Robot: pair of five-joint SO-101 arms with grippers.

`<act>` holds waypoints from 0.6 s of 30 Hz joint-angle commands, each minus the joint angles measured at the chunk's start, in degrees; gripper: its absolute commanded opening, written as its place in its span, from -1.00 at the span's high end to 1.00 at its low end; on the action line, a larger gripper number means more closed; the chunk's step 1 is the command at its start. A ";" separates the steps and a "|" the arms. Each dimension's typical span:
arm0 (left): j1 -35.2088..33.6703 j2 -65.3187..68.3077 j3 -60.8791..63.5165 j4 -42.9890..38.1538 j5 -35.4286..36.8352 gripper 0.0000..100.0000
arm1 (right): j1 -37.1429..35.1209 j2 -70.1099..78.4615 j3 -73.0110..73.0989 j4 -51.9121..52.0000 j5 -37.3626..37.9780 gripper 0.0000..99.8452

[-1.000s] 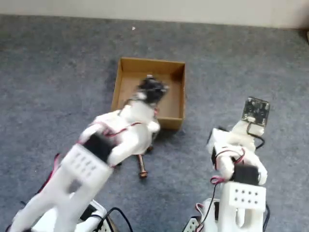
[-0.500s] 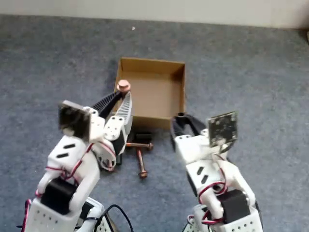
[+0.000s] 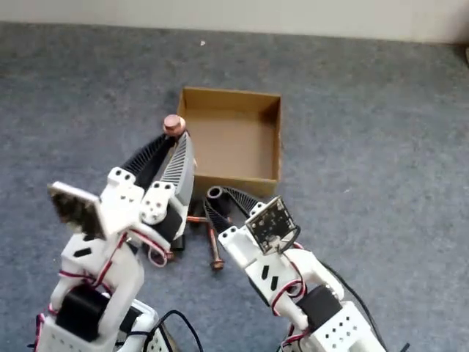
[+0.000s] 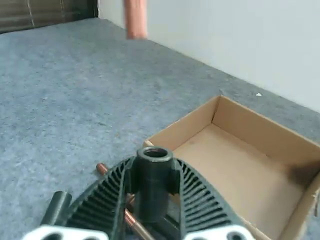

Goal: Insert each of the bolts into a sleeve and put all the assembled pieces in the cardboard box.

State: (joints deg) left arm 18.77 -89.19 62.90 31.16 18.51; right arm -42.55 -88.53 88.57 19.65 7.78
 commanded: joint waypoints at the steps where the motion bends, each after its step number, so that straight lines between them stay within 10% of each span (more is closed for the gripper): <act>1: 1.54 -0.75 2.15 -4.92 1.41 0.99 | -0.22 -0.92 1.19 -5.49 0.62 0.99; 18: 8.84 -0.48 10.07 -6.95 -5.89 0.99 | 4.18 -1.01 2.07 -7.96 0.70 0.99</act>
State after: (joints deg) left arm 26.68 -89.54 73.01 26.51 13.49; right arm -39.56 -88.53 91.47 13.93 7.87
